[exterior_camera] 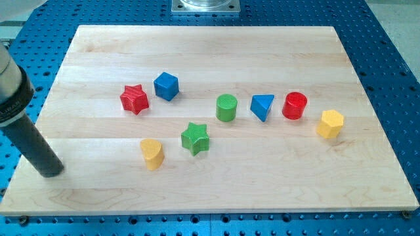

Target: Place the cube at the top center of the board

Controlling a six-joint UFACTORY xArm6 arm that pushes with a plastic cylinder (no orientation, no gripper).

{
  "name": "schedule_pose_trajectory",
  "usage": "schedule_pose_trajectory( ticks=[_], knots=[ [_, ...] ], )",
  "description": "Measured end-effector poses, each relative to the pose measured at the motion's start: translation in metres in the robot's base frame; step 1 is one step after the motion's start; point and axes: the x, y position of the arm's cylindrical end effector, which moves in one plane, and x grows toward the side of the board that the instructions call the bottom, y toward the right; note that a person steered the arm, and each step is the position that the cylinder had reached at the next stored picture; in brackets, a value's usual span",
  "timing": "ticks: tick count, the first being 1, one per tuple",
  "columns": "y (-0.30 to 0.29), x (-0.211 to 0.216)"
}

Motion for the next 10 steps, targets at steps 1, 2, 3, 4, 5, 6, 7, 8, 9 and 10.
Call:
schedule_pose_trajectory(
  ticks=[1, 2, 3, 4, 5, 6, 7, 8, 9, 10],
  knots=[
    [0.000, 0.000],
    [0.000, 0.001],
    [-0.012, 0.001],
    [-0.034, 0.001],
    [-0.031, 0.000],
    [-0.031, 0.000],
    [-0.035, 0.000],
    [-0.026, 0.000],
    [0.047, -0.029],
    [0.103, -0.041]
  ],
)
